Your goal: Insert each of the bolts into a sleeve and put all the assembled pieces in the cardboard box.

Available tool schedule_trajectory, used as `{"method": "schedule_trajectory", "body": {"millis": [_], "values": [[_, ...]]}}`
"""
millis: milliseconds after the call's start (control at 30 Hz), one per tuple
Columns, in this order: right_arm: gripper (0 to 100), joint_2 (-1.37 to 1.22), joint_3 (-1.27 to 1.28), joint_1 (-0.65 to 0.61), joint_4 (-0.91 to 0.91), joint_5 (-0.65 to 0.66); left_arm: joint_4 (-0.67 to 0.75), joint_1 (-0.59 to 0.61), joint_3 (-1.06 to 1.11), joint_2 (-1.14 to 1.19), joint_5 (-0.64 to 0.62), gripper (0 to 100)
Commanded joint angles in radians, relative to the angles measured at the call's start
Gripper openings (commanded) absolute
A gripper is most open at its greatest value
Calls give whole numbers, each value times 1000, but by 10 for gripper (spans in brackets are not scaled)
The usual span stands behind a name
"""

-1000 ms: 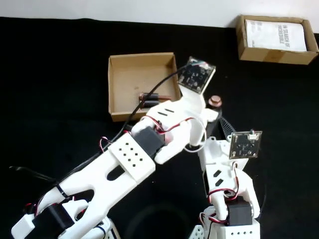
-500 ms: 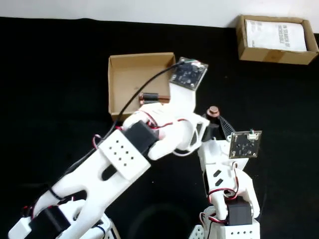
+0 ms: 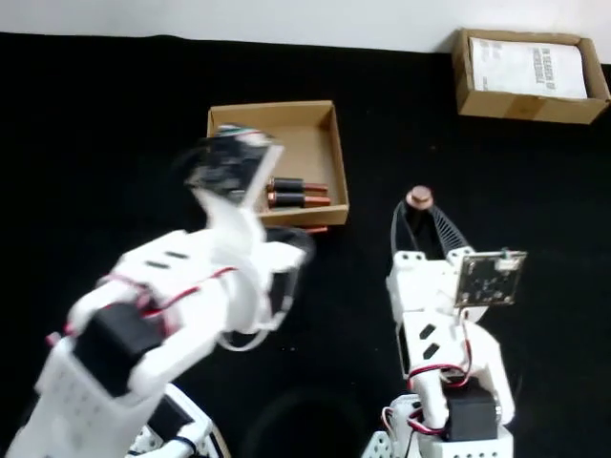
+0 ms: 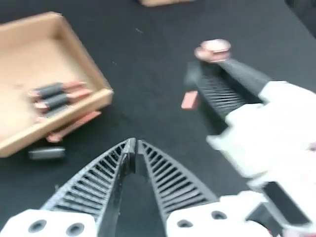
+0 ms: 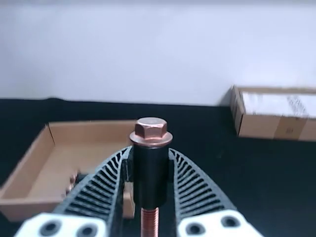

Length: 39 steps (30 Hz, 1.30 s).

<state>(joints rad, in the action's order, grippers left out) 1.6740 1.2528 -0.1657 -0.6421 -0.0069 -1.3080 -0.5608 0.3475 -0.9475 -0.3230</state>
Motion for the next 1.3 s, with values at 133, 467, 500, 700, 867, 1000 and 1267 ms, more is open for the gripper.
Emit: {"method": "schedule_trajectory", "body": {"millis": [133, 467, 500, 700, 867, 1000, 1267], "values": [[6, -424, -407, -7, 19, -3, 34, 364, 225, -245, 115, 8], [6, -952, -693, -124, 22, 37, 368, 737, 811, -771, 196, 8], [6, -1000, -716, -145, 24, 68, 376, 750, 869, -828, 196, 8], [6, -1248, -843, -243, 24, 305, 420, 832, 1024, -857, 189, 8], [6, -1445, -944, -285, 24, 451, 609, 920, 1218, -857, 189, 8], [6, -1607, -1036, -297, 82, 508, 792, 990, 1353, -846, 187, 8], [6, -1882, -1148, -323, 206, 677, 652, 1001, 1349, -845, 34, 8]]}}
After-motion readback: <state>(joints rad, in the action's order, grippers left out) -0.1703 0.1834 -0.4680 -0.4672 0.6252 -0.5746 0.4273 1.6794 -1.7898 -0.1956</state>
